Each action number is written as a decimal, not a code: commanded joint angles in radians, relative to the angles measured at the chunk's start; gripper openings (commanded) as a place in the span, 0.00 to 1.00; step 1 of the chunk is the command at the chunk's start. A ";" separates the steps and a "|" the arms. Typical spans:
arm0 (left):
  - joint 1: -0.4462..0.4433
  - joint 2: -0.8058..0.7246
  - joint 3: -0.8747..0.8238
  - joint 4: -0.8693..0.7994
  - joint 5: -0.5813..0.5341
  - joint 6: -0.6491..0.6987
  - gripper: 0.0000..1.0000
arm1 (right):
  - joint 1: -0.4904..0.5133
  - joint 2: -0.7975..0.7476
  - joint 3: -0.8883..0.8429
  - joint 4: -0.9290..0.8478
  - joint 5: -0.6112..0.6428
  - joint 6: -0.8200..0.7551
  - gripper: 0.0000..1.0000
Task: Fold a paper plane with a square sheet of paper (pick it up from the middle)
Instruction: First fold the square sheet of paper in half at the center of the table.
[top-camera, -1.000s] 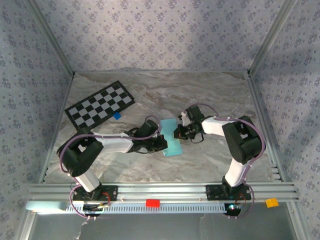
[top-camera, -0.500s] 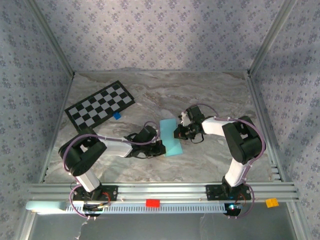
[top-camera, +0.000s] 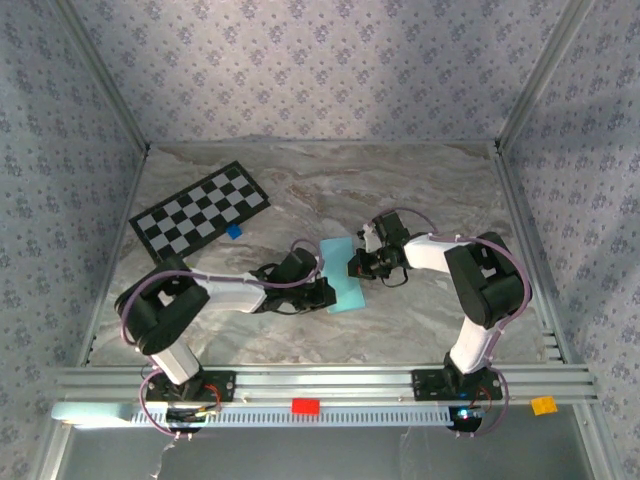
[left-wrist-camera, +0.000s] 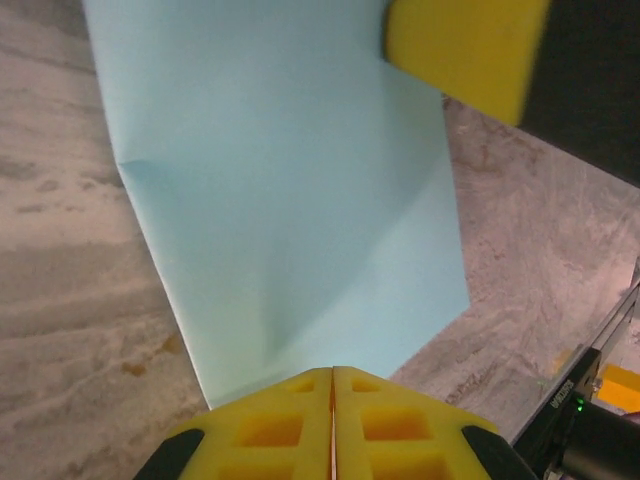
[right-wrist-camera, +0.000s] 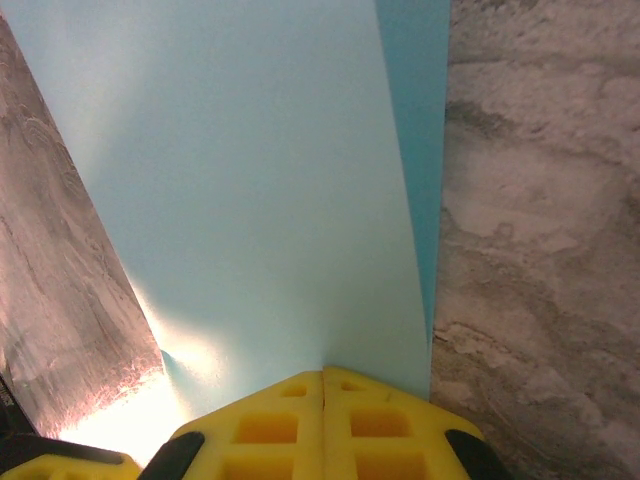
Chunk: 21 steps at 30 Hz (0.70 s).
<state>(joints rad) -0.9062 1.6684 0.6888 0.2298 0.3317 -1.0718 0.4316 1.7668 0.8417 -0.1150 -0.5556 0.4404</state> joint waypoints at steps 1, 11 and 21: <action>-0.014 0.031 -0.033 0.030 0.018 -0.031 0.08 | -0.017 0.068 -0.072 -0.146 0.213 0.000 0.00; -0.050 -0.050 -0.062 -0.173 -0.001 0.064 0.07 | -0.027 0.074 -0.075 -0.141 0.214 -0.005 0.00; -0.056 -0.145 -0.041 -0.165 -0.034 0.074 0.07 | -0.030 0.069 -0.076 -0.141 0.197 -0.011 0.00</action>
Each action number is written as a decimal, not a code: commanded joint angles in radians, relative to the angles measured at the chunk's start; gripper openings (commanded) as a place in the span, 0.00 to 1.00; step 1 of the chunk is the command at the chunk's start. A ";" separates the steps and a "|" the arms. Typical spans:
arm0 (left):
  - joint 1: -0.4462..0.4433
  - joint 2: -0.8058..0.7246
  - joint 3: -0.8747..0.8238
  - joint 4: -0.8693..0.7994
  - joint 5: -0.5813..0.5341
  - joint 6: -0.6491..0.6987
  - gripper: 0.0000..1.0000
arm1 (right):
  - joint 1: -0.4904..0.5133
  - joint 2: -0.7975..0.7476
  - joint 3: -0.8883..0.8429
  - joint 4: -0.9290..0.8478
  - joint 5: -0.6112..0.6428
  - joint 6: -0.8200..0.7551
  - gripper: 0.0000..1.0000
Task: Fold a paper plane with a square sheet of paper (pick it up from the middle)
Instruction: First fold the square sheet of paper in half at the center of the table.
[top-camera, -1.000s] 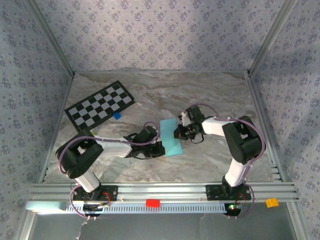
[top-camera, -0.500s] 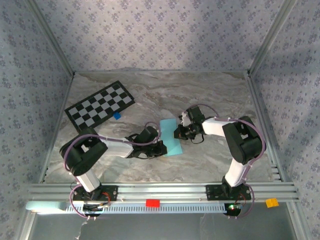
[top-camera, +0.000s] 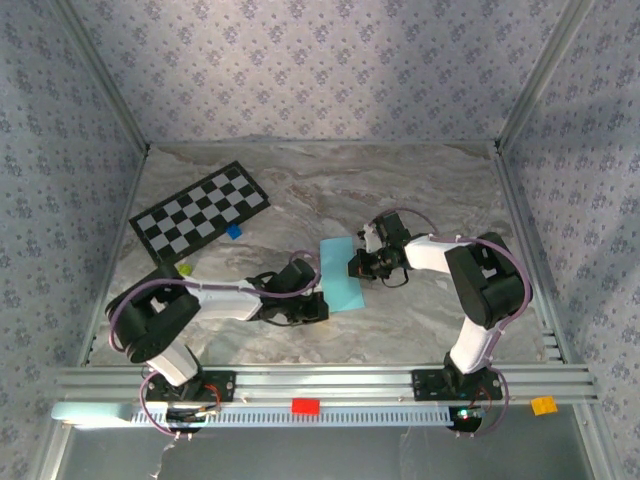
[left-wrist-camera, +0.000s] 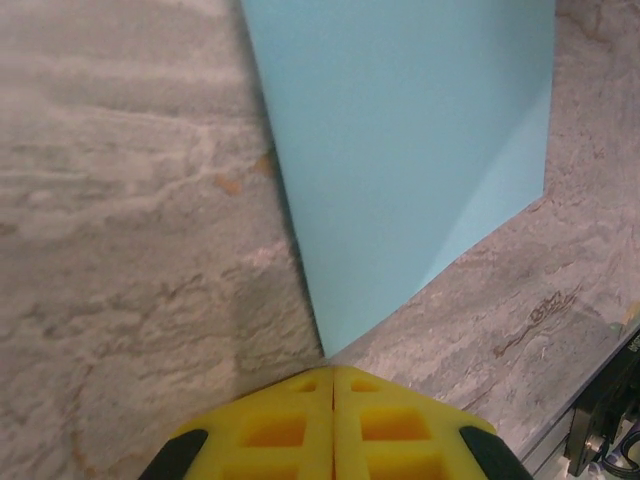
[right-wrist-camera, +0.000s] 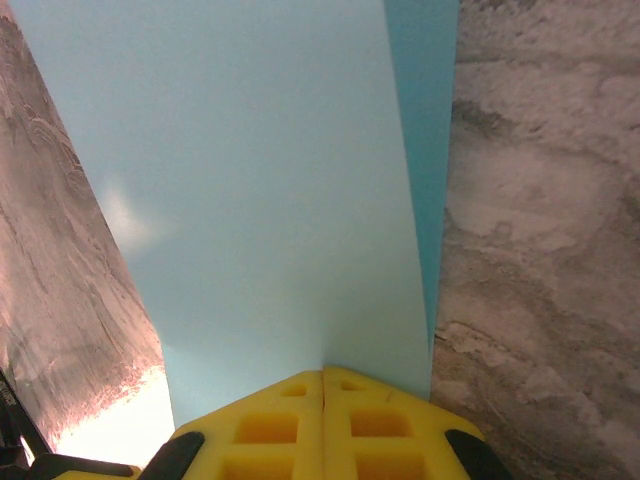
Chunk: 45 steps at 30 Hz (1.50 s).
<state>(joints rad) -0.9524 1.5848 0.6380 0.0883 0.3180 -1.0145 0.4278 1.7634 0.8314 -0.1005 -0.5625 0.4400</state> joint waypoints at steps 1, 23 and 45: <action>-0.007 -0.085 0.020 -0.020 -0.036 0.022 0.08 | -0.026 0.071 -0.063 -0.159 0.202 -0.013 0.00; 0.257 0.207 0.317 0.023 0.098 0.137 0.07 | -0.025 0.093 -0.035 -0.195 0.176 -0.041 0.00; 0.297 0.246 0.362 -0.097 0.104 0.197 0.06 | -0.027 0.100 -0.035 -0.205 0.199 -0.055 0.00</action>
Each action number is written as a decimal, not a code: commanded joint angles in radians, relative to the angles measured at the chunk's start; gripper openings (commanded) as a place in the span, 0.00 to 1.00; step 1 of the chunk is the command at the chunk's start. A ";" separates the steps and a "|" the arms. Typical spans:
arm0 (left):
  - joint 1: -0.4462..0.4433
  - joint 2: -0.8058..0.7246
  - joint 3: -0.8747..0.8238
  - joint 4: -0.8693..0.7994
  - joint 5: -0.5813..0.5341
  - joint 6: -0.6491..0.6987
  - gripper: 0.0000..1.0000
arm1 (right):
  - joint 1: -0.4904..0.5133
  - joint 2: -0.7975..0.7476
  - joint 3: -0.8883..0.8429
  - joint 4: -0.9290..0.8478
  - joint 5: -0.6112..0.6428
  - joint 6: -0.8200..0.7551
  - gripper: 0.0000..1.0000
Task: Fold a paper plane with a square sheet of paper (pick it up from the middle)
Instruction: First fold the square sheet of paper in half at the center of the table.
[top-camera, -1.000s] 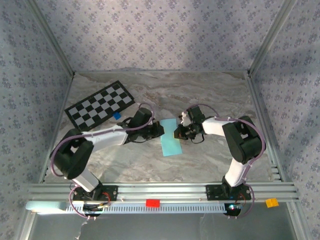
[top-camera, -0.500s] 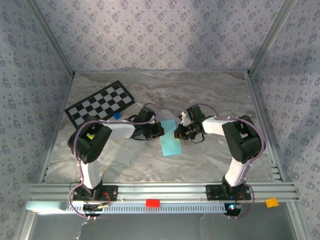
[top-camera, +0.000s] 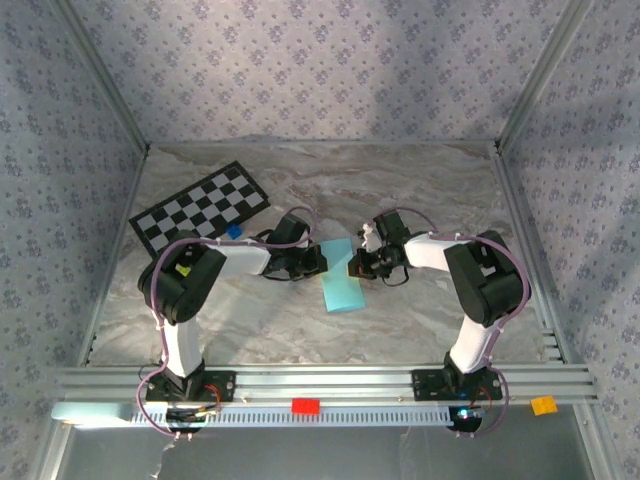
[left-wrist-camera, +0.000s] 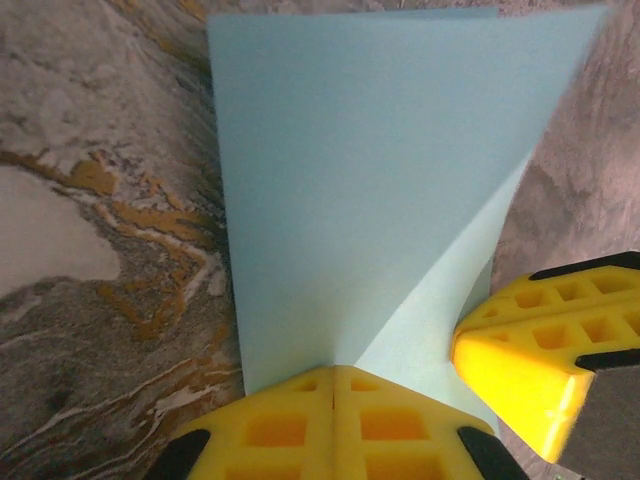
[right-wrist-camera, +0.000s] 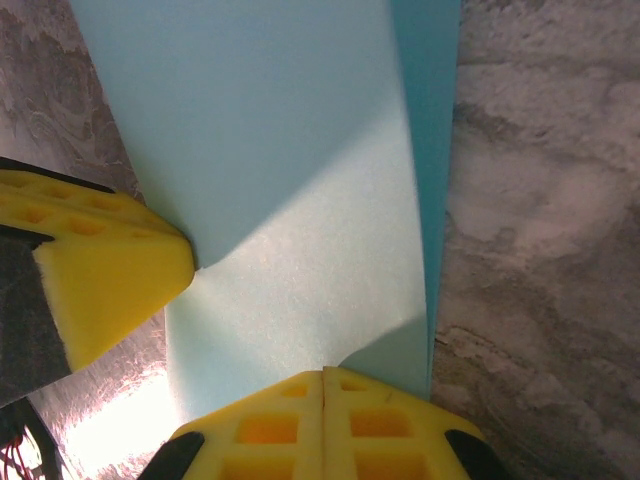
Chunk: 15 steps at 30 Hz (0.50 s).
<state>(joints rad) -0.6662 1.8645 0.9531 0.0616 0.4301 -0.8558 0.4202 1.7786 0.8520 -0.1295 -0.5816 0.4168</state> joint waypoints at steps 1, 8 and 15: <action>0.014 -0.029 0.064 -0.079 -0.008 0.044 0.06 | -0.020 0.085 -0.055 -0.175 0.218 -0.032 0.00; 0.043 0.054 0.113 -0.086 0.016 0.062 0.05 | -0.021 0.089 -0.058 -0.167 0.216 -0.029 0.00; 0.073 0.105 0.075 -0.048 0.029 0.050 0.05 | -0.021 0.083 -0.073 -0.163 0.223 -0.029 0.00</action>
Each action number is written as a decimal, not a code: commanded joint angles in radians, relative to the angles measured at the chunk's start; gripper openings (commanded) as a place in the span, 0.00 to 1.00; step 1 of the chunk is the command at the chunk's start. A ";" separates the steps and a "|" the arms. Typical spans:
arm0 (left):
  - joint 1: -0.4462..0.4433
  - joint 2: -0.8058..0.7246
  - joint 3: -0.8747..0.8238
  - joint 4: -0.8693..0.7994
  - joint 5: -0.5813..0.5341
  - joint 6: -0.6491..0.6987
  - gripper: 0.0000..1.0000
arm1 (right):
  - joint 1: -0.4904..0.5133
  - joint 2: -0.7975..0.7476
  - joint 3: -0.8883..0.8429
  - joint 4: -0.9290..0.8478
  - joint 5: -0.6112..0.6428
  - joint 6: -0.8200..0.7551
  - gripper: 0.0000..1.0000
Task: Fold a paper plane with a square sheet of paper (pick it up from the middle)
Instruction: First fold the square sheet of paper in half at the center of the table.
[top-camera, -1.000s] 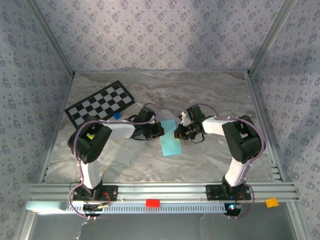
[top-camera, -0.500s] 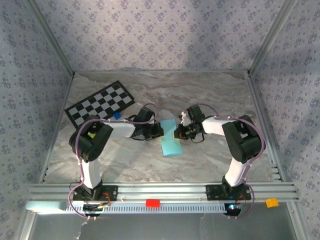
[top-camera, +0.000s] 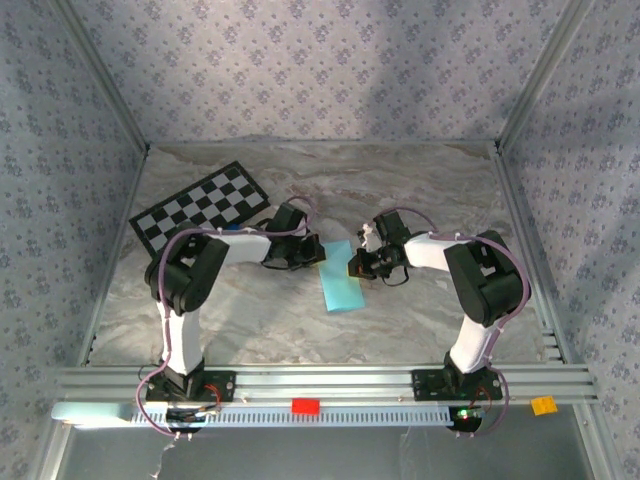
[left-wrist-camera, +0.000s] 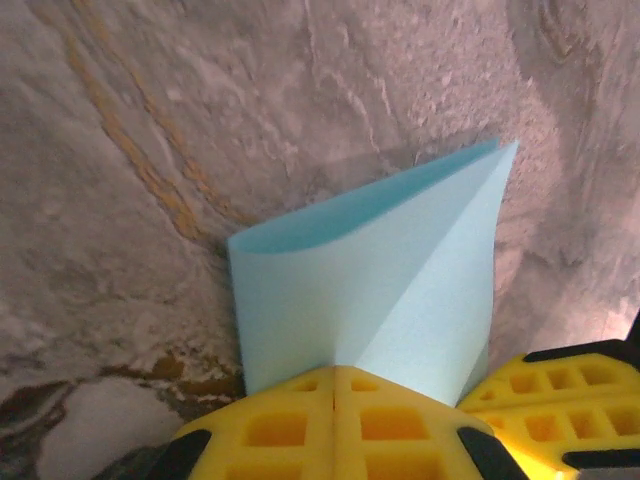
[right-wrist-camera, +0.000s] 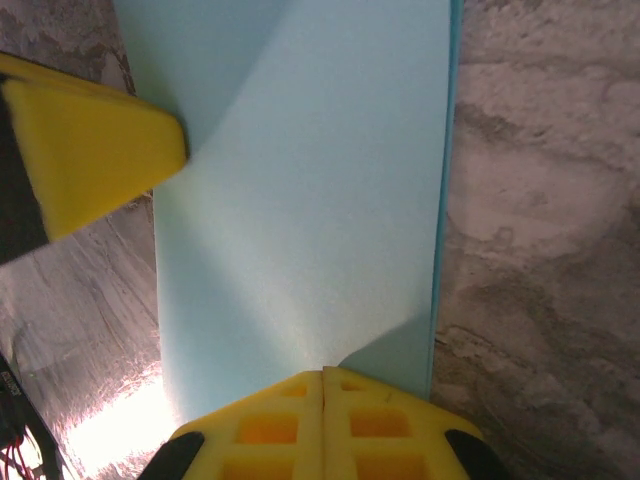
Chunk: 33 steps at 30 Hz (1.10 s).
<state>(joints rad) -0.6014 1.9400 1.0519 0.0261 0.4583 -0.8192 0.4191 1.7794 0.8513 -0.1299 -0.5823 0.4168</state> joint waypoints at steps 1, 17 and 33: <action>0.011 0.029 -0.022 -0.012 0.000 0.012 0.05 | -0.020 0.082 -0.071 -0.162 0.222 -0.029 0.00; 0.024 0.042 0.090 -0.086 -0.017 0.052 0.04 | -0.031 0.074 -0.077 -0.164 0.218 -0.036 0.00; 0.075 0.067 0.067 -0.083 -0.131 0.003 0.03 | -0.031 0.068 -0.080 -0.164 0.218 -0.036 0.00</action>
<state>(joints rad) -0.5671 1.9823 1.1267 -0.0261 0.4526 -0.8051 0.4133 1.7763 0.8421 -0.1184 -0.5900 0.4091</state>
